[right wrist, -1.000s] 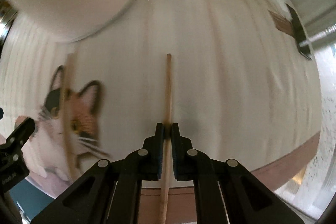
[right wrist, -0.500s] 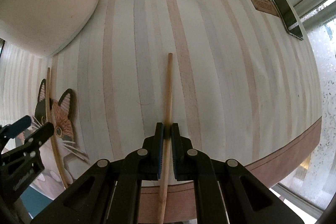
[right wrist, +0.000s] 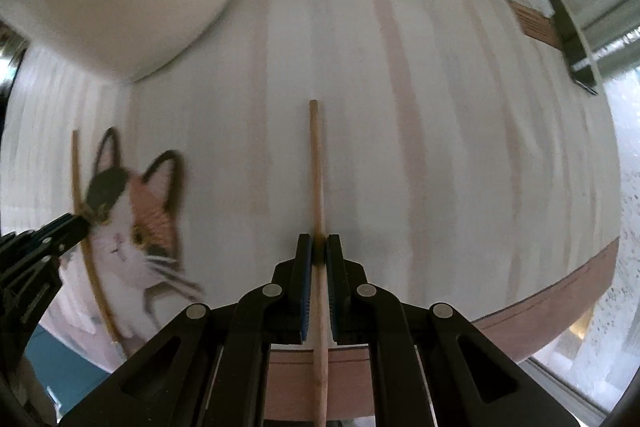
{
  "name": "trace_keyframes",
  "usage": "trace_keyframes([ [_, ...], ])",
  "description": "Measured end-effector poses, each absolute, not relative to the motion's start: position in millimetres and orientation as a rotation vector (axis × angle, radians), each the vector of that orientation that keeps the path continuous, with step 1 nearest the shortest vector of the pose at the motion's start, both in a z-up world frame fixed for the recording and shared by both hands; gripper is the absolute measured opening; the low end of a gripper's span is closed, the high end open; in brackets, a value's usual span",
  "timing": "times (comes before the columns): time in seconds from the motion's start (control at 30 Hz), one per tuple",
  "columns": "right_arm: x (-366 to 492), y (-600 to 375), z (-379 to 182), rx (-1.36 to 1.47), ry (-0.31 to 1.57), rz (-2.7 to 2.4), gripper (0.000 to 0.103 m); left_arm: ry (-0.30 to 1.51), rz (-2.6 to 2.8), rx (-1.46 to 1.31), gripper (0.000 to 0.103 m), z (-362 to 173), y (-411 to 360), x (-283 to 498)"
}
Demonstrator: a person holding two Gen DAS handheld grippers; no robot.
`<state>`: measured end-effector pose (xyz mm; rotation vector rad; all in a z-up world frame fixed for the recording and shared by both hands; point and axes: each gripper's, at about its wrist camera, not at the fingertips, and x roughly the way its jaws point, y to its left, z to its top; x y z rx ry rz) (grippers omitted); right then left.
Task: Organize utensils
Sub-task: 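Adjust the left tool's grip on its chopstick, holding it upright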
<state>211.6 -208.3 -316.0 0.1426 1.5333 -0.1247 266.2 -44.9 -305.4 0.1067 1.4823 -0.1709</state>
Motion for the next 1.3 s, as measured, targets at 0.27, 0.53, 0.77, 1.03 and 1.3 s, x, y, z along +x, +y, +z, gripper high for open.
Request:
trace_keyframes([
  [0.27,213,-174,-316,0.107,1.547,-0.066,0.008,1.468,-0.191,0.161,0.004,-308,-66,270],
  [0.53,225,-181,-315,0.1,1.565,-0.048,0.007,1.45,-0.211,0.207,0.004,-306,-87,255],
  [0.77,212,-181,-317,0.119,1.556,-0.058,0.007,1.469,-0.204,0.188,0.005,-299,-80,239],
  [1.03,218,-178,-316,0.096,1.6,-0.058,0.008,1.496,-0.198,0.145,0.005,-299,-66,246],
  [1.3,228,-161,-317,0.034,1.587,-0.062,0.008,1.479,-0.179,0.135,0.004,-290,-61,259],
])
